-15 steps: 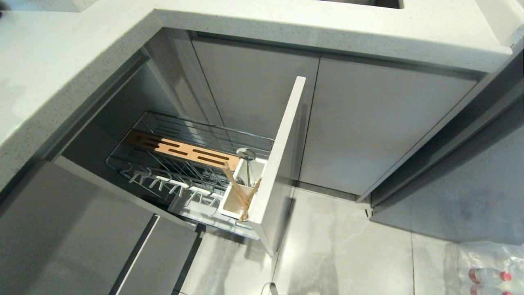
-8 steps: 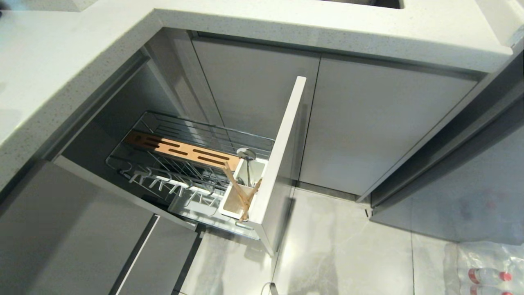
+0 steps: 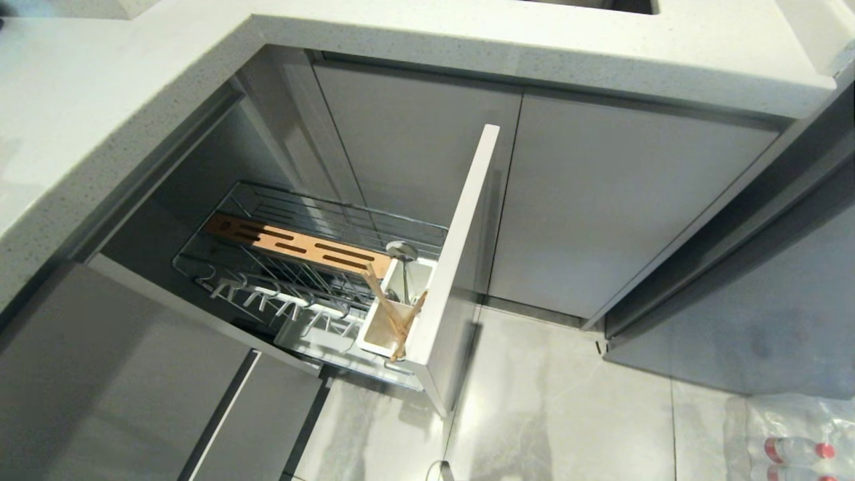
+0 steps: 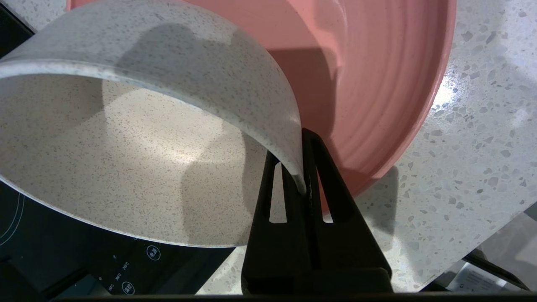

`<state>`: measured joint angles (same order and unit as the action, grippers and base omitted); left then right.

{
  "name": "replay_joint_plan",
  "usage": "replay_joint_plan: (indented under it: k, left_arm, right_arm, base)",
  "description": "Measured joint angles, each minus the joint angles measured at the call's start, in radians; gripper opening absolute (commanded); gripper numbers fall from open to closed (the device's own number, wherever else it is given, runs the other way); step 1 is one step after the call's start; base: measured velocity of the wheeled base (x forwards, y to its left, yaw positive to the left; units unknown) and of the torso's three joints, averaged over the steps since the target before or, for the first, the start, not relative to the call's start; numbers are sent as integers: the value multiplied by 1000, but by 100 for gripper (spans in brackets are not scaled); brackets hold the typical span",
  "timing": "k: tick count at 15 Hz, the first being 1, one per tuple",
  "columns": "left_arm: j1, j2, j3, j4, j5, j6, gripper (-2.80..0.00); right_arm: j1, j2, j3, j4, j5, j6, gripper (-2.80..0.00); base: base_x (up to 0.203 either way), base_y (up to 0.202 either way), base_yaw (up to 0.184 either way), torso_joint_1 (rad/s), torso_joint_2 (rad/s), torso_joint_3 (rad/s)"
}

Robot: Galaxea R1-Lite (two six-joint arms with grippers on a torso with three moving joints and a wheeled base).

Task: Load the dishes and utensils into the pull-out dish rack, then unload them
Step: Take the bowl out of the cupboard

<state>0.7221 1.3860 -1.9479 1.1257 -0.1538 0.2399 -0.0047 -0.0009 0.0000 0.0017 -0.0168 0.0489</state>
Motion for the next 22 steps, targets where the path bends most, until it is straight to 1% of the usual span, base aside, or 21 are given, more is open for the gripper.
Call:
replay_joint_plan:
  k: [1,7,10,12,14,15,17,18,20,21,22]
  left_arm:
    - [0,0,1,0,0,-2,0]
    - [0,-3,6,-9,3,-18,0]
    - [0,-15,5,-48,6,-47,0]
    - [1,-43,4,-96,7,-98,0]
    - [1,-88,4,-166,4,-164,0]
    - [2,-115,4,-220,1,-221,0]
    - [2,-170,6,-357,-14,-376,0]
    - [-1,-201,8,-446,-27,-474,-280]
    - [-7,-261,26,-603,-51,-652,-280]
    - [-12,-295,57,-673,-75,-742,-280]
    - [-16,-325,88,-724,-116,-826,-280]
  right_arm:
    - [0,0,0,0,0,0,-280]
    - [0,0,0,0,0,0,-280]
    - [0,0,0,0,0,0,-280]
    - [0,0,0,0,0,0,-280]
    - [0,0,0,0,0,0,-280]
    - [0,0,0,0,0,0,-280]
    - [0,0,0,0,0,0,-280]
    - [0,0,0,0,0,0,-280]
    - [0,0,0,0,0,0,-280]
    - [0,0,0,0,0,0,-280]
    - [0,0,0,0,0,0,-280]
  base:
    - [0,0,0,0,0,0]
    - [0,0,0,0,0,0]
    - [0,0,0,0,0,0]
    - [0,0,0,0,0,0]
    - [0,0,0,0,0,0]
    - [0,0,0,0,0,0]
    - [0,0,0,0,0,0]
    - [0,0,0,0,0,0]
    - [0,0,0,0,0,0]
    - [0,0,0,0,0,0]
    - [0,0,0,0,0,0]
